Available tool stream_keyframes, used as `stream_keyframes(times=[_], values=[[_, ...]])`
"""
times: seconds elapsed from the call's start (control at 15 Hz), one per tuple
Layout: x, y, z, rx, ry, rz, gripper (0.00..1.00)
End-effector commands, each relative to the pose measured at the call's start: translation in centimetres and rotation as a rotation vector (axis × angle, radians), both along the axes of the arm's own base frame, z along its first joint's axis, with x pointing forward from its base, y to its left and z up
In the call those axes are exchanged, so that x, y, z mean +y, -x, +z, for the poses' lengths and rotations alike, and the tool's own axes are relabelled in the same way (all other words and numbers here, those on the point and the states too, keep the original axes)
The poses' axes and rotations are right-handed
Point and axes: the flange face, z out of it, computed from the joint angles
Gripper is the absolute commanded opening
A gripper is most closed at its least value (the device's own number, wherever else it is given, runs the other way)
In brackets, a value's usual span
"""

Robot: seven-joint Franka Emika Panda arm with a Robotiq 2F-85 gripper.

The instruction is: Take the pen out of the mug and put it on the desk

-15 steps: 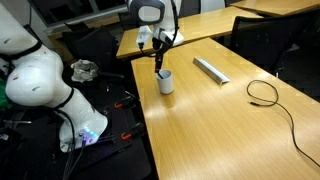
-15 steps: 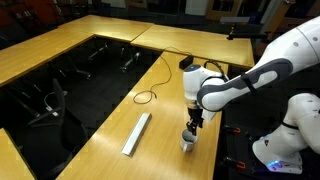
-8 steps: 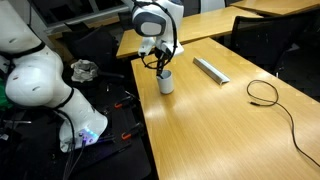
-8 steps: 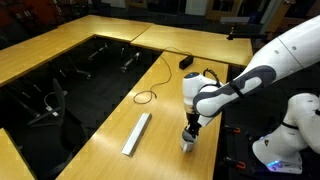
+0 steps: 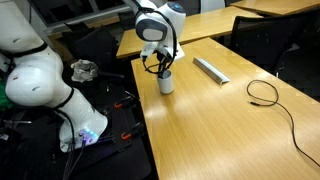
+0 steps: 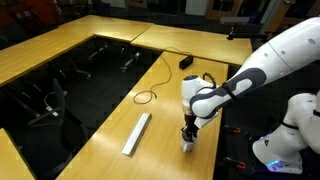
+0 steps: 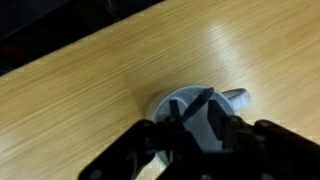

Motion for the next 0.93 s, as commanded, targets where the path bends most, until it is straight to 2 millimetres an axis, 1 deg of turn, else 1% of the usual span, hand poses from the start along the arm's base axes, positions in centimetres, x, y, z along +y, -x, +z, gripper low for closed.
stream_keyframes(times=[0.0, 0.07, 0.27, 0.4, 0.47, 0.53, 0.6, 0.67, 0.87], values=[[0.3, -0.6, -0.3, -0.003, 0.007, -0.064, 0.46], [0.3, -0.6, -0.5, -0.001, 0.010, -0.068, 0.43], [0.4, -0.5, -1.0, 0.032, 0.009, -0.093, 0.38], [0.3, -0.4, -1.3, 0.044, 0.007, -0.113, 0.30], [0.2, -0.3, -1.5, 0.053, 0.000, -0.125, 0.18], [0.3, -0.3, -1.6, 0.054, -0.003, -0.128, 0.14], [0.2, -0.3, -1.7, 0.056, -0.006, -0.133, 0.04], [0.2, -0.3, -1.7, 0.056, -0.009, -0.137, 0.00], [0.3, -0.4, -1.2, 0.054, -0.033, -0.143, 0.03]])
